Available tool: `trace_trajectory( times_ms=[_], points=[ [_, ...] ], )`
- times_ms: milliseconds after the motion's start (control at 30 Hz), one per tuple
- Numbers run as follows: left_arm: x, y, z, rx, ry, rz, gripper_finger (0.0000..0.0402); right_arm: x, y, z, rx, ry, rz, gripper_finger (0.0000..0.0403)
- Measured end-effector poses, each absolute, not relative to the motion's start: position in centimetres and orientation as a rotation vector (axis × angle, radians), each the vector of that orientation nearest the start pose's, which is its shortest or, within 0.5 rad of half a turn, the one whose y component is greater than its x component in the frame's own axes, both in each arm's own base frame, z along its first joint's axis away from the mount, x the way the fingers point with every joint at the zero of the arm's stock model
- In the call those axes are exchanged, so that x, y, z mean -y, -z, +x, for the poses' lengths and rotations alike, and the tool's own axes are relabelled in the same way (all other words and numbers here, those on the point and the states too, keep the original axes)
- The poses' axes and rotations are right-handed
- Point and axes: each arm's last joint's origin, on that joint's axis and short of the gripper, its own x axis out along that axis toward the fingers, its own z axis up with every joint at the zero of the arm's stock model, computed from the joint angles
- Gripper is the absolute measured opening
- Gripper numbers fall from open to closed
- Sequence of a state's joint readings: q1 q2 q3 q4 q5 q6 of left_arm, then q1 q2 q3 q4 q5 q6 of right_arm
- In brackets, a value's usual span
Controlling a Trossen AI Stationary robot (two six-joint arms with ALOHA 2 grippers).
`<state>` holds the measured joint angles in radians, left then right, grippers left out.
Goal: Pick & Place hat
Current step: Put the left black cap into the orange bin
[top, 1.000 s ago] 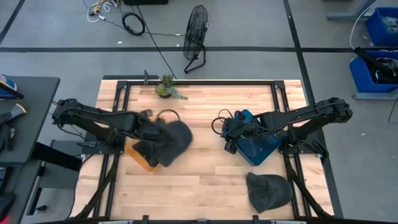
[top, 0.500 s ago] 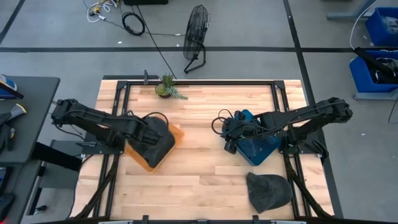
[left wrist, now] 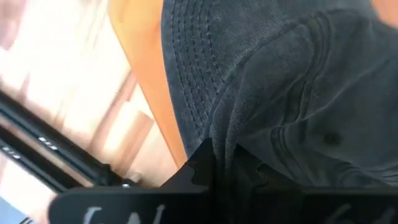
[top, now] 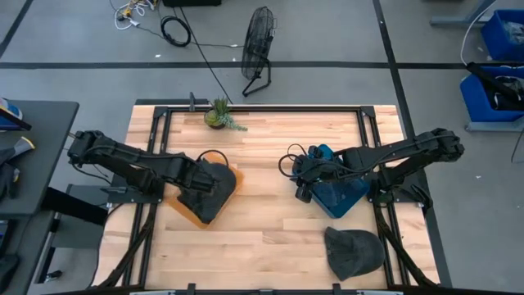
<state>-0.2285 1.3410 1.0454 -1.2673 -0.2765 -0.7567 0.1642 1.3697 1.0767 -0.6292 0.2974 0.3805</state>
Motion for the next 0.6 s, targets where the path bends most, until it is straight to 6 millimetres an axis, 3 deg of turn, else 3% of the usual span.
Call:
trace_trajectory(
  times_ms=[300,600],
  points=[
    [4.1,-23.2,20.5,-1.438,-0.571,-0.275,0.0031,-3.7,-27.3,27.4,-0.857,0.292,0.146,0.0165],
    [4.2,-22.4,21.4,-1.338,-0.553,-0.346,0.0054,-3.7,-27.3,27.5,-0.856,0.292,0.147,0.0165]
  ],
)
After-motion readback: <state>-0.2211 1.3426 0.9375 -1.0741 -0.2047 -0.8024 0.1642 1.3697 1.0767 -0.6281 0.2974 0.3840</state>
